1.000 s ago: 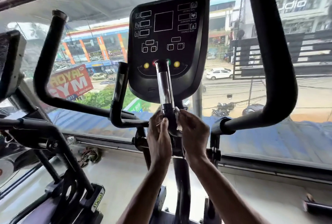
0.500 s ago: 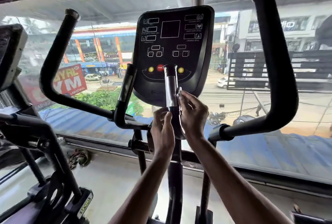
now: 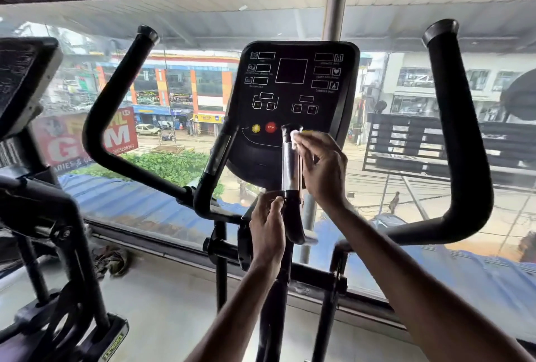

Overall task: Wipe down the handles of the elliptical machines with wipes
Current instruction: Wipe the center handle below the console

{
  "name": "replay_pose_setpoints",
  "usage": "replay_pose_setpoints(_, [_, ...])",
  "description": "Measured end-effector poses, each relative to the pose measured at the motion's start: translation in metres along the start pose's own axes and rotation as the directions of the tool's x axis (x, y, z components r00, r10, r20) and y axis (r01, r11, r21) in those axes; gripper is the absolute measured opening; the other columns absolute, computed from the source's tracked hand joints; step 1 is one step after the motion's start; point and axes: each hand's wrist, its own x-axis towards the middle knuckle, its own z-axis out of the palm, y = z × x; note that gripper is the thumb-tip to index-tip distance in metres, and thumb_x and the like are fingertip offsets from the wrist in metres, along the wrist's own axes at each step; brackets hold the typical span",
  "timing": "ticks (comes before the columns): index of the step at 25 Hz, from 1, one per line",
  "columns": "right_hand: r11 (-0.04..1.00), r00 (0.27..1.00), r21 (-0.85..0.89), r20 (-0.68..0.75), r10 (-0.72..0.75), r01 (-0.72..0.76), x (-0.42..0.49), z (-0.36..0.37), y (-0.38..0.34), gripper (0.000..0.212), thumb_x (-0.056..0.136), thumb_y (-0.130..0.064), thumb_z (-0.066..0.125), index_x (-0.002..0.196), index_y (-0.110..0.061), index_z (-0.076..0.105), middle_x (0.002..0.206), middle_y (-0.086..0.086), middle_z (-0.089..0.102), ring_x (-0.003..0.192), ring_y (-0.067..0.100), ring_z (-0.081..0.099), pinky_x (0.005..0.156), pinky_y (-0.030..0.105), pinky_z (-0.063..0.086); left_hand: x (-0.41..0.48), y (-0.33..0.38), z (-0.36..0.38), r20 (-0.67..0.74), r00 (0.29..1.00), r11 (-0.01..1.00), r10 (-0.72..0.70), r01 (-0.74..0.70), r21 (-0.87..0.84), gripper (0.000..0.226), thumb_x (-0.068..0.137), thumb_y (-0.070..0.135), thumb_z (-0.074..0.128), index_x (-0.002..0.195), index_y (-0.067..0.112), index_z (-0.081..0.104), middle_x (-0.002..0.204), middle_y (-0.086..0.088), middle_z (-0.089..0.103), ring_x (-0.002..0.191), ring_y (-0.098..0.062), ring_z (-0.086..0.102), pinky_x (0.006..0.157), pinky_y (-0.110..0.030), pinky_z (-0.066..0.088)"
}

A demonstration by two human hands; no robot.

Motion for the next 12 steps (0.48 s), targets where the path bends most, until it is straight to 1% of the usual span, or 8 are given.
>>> replay_pose_setpoints(2, [0.992,0.975,-0.032,0.191,-0.11,0.119,0.009,-0.005,0.006,0.02,0.096,-0.008,0.072,0.114,-0.01,0.08,0.11,0.001,0.073,0.102,0.014,0.068,0.091,0.032,0.058,-0.001,-0.002,-0.002,0.011,1.0,0.999,-0.019,0.019,-0.027,0.022,0.088,0.037,0.053,0.091,0.034,0.075,0.093,0.001,0.077,0.097,-0.027,0.071,0.095,-0.049,0.055])
replay_pose_setpoints(3, [0.973,0.922,-0.038,0.328,-0.204,0.228,0.007,-0.009,0.007,0.022,0.094,-0.006,0.074,0.114,-0.012,0.08,0.109,0.0,0.072,0.101,0.016,0.067,0.089,0.032,0.058,-0.002,-0.002,-0.002,0.017,1.0,0.999,-0.021,0.022,-0.041,0.022,0.089,0.036,0.054,0.093,0.033,0.075,0.095,0.001,0.078,0.098,-0.026,0.072,0.095,-0.047,0.056])
replay_pose_setpoints(5, [0.891,0.737,0.001,0.561,-0.376,0.454,0.0,-0.022,0.01,0.025,0.091,-0.003,0.075,0.115,-0.012,0.079,0.109,0.002,0.071,0.101,0.019,0.064,0.089,0.027,0.055,-0.004,-0.002,-0.002,0.025,1.0,0.998,-0.015,0.017,-0.059,0.024,0.092,0.032,0.053,0.1,0.03,0.076,0.099,0.003,0.078,0.1,-0.02,0.073,0.096,-0.044,0.057])
replay_pose_setpoints(6, [0.855,0.673,0.017,0.609,-0.42,0.518,-0.002,-0.028,0.011,0.027,0.091,-0.002,0.074,0.116,-0.011,0.078,0.108,0.003,0.071,0.101,0.02,0.064,0.088,0.027,0.054,-0.005,-0.002,-0.003,0.028,1.0,0.998,-0.015,0.017,-0.063,0.025,0.093,0.031,0.053,0.102,0.029,0.076,0.101,0.004,0.078,0.101,-0.018,0.073,0.097,-0.043,0.057])
replay_pose_setpoints(7, [0.848,0.666,0.01,0.614,-0.423,0.529,-0.001,-0.032,0.012,0.027,0.091,-0.002,0.074,0.117,-0.01,0.077,0.109,0.004,0.071,0.101,0.021,0.064,0.088,0.028,0.055,-0.004,-0.003,-0.003,0.031,0.999,0.998,-0.015,0.017,-0.065,0.026,0.092,0.032,0.053,0.103,0.029,0.076,0.101,0.004,0.078,0.102,-0.017,0.073,0.097,-0.044,0.057])
replay_pose_setpoints(9, [0.864,0.711,-0.019,0.577,-0.401,0.503,-0.001,-0.036,0.009,0.028,0.09,0.0,0.076,0.116,-0.009,0.078,0.108,0.005,0.071,0.099,0.022,0.064,0.085,0.031,0.059,-0.004,-0.005,-0.002,0.039,0.999,0.997,-0.017,0.02,-0.071,0.027,0.091,0.033,0.053,0.102,0.028,0.076,0.101,0.003,0.079,0.102,-0.02,0.073,0.098,-0.048,0.056])
replay_pose_setpoints(10, [0.844,0.679,-0.001,0.594,-0.43,0.536,-0.003,-0.035,0.008,0.028,0.089,0.002,0.076,0.115,-0.008,0.078,0.107,0.005,0.071,0.098,0.022,0.063,0.085,0.031,0.058,-0.004,-0.006,-0.003,0.04,0.999,0.997,-0.015,0.018,-0.078,0.027,0.091,0.033,0.053,0.102,0.027,0.076,0.1,0.002,0.078,0.103,-0.02,0.073,0.098,-0.049,0.056])
replay_pose_setpoints(12, [0.774,0.57,0.04,0.652,-0.499,0.632,-0.005,-0.032,0.005,0.028,0.086,0.005,0.076,0.112,-0.006,0.078,0.103,0.006,0.07,0.094,0.022,0.062,0.084,0.029,0.055,-0.003,-0.006,-0.003,0.042,0.999,0.995,-0.017,0.02,-0.094,0.023,0.096,0.027,0.054,0.103,0.027,0.076,0.1,0.004,0.078,0.104,-0.018,0.072,0.099,-0.048,0.055])
